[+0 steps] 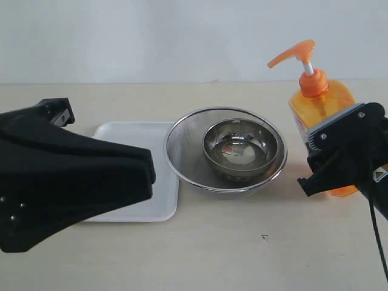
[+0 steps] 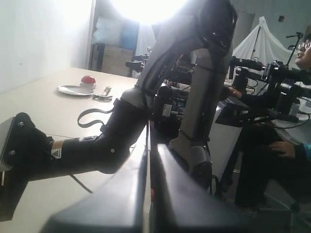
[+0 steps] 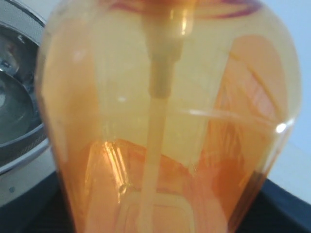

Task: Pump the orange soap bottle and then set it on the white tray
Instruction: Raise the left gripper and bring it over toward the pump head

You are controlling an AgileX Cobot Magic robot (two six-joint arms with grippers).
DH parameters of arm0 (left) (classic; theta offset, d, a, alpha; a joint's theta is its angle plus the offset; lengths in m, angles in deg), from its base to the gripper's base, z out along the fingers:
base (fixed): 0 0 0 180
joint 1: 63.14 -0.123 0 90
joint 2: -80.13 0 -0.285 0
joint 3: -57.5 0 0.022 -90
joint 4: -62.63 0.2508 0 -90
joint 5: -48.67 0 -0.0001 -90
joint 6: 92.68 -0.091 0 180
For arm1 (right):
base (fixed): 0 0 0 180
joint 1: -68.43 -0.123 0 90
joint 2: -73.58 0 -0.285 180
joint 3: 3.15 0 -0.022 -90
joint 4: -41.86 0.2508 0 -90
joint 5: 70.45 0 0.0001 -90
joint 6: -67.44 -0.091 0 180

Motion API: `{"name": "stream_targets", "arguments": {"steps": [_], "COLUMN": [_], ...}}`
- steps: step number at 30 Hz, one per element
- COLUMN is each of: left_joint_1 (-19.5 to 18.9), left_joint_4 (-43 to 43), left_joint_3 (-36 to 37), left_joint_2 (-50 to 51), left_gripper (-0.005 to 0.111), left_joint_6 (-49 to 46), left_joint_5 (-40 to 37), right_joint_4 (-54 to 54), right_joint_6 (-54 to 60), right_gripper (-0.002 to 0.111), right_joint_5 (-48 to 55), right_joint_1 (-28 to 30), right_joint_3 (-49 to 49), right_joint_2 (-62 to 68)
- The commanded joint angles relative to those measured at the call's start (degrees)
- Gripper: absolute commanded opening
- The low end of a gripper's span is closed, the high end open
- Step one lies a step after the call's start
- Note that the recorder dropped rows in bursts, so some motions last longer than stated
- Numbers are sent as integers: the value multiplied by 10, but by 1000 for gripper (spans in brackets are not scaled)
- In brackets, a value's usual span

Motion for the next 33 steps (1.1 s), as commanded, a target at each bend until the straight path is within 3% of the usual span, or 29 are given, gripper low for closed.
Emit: {"name": "stream_targets", "arguments": {"steps": [1, 12, 18, 20, 25, 29, 33], "left_joint_1": [3, 3, 1, 1, 1, 1, 1], "left_joint_4": [-11, -29, -11, 13, 117, 132, 142], "left_joint_3": [2, 2, -49, -80, -197, -287, -376], "left_joint_2": [-3, -3, -3, 1, 80, 181, 281], "left_gripper": [5, 5, 5, 5, 5, 5, 5], "left_joint_6": [44, 72, 113, 119, 193, 203, 210], "left_joint_5": [4, -2, -313, -363, -351, -337, -270], "right_joint_4": [-8, -8, -8, -8, -8, -9, -9], "right_joint_6": [-4, -4, -4, -4, -4, -4, -4], "right_gripper": [0, 0, 0, 0, 0, 0, 0], "right_joint_5": [-19, -18, -15, -15, -13, -6, -5], "right_joint_1": [-2, -2, -2, -2, -2, -2, -2], "right_joint_3": [-1, -1, -1, -1, -1, -1, -1], "right_joint_2": [-7, -7, -7, -7, -7, -7, -7]}}
